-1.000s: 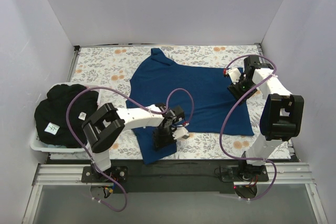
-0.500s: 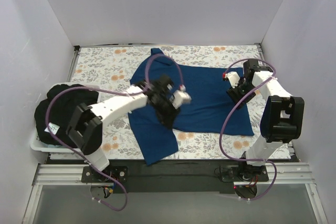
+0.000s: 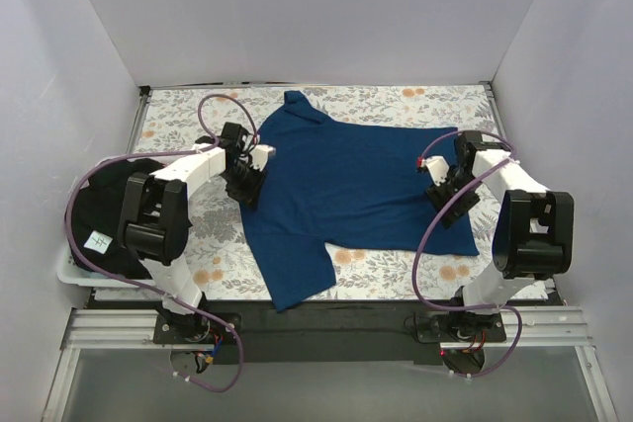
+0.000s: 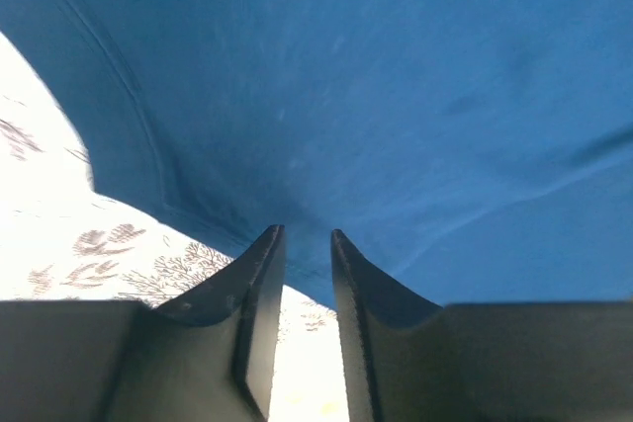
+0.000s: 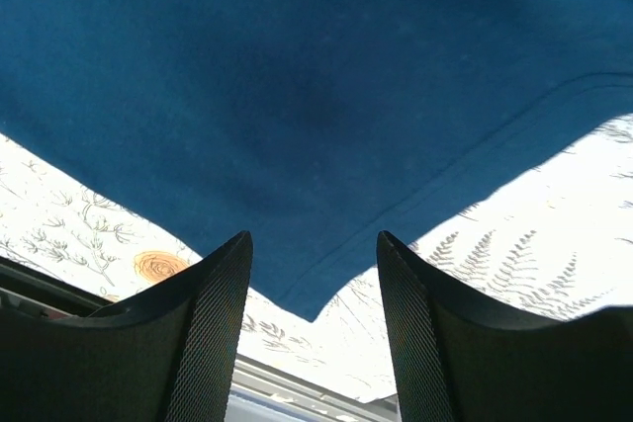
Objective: Fold and stack the t-shirts
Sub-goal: Flatten the tshirt out
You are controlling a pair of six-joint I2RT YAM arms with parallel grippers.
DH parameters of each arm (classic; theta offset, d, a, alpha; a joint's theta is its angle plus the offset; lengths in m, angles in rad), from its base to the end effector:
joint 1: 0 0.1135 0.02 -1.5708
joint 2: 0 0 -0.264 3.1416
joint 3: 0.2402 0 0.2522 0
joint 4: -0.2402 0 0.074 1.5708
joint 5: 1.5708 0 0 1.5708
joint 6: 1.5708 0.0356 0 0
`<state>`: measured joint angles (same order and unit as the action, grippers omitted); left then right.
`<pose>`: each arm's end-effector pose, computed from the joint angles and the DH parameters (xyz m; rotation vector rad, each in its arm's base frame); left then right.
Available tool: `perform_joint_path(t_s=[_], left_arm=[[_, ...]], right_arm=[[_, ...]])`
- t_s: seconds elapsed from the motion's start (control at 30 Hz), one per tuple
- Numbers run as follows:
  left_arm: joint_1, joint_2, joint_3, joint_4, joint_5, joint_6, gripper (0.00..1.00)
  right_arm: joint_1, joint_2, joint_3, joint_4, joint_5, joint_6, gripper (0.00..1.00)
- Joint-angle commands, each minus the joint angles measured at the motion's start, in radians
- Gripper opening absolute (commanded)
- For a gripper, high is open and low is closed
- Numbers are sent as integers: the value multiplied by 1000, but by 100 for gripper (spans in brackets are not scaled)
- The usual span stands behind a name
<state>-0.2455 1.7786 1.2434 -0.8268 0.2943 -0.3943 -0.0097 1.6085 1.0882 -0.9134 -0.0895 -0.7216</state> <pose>0.3255 -0.0922 0.1928 -0.1761 2.9876 -0.5197 0.2873 0.0004 0.1992 -1.0475 2.7912 0.0515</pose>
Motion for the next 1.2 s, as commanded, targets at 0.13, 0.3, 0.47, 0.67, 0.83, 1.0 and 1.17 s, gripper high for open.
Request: perform_joint_path(t_s=[0.13,0.3,0.47,0.67,0.83,1.0,1.17], left_arm=[[31,-59,-183,15,-90,14,17],[31,-166,-317,-50,-63,9,15],[31,-270,-343,-126,-21,6,14],[44,-266,-10,-152,107,45,31],[75,-37,313,-68,129,-1,37],[97,234,693,44,86,-113,39],[92,496,957,78,120,-172,40]], right_arm=[[4,62,-56,65,37,2,57],[7,39,-147,68,57,-27,55],[42,-51,-212,1,31,-93,50],[40,-93,31,-73,-73,-102,55],[31,77,372,-65,-144,-23,60],[28,350,736,-53,-118,69,56],[30,514,907,-32,-73,108,55]])
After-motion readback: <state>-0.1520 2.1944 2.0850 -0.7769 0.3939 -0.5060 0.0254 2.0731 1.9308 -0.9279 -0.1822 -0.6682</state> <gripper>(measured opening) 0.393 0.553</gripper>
